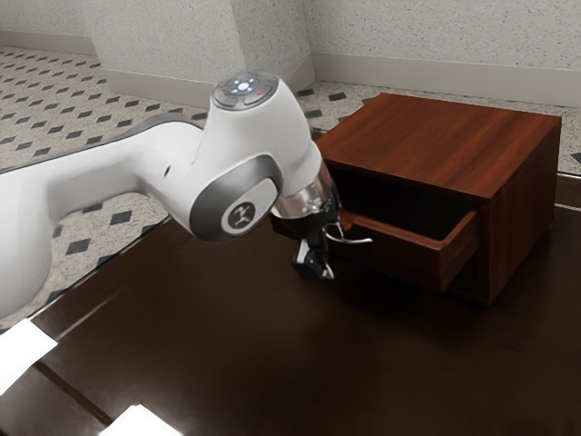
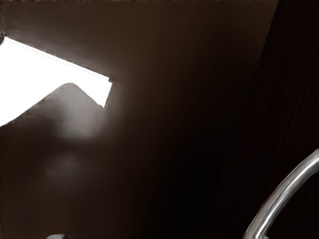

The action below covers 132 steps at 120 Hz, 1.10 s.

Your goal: Pull the drawer handle with one arm to open the drawer

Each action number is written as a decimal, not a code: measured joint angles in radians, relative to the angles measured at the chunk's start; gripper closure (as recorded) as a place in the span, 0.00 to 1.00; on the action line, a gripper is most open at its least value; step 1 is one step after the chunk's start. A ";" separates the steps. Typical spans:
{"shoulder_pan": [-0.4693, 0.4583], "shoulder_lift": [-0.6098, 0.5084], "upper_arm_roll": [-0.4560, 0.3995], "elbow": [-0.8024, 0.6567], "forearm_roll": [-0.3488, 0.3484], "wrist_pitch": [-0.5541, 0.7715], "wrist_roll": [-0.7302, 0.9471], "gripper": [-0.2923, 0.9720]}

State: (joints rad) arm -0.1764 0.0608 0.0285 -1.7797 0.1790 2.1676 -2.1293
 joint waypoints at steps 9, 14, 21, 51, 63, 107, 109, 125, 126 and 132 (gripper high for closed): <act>-0.001 -0.028 -0.001 -0.026 -0.003 -0.013 0.003 0.41; -0.003 -0.041 0.000 -0.039 -0.006 -0.021 0.005 0.41; -0.012 -0.059 0.007 -0.060 -0.010 -0.034 0.009 0.41; -0.013 -0.134 0.001 -0.131 -0.017 -0.086 0.027 0.41; -0.015 -0.156 0.002 -0.146 -0.016 -0.109 0.035 0.41; -0.016 -0.191 0.003 -0.165 -0.019 -0.173 0.056 0.42; -0.016 -0.192 0.004 -0.165 -0.019 -0.175 0.057 0.42; -0.013 -0.200 0.005 -0.161 -0.018 -0.189 0.062 0.42; -0.013 -0.200 0.005 -0.160 -0.017 -0.190 0.063 0.42; -0.011 -0.201 0.005 -0.158 -0.017 -0.194 0.064 0.42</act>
State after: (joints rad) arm -0.1877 -0.1406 0.0336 -1.9376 0.1619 1.9739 -2.0652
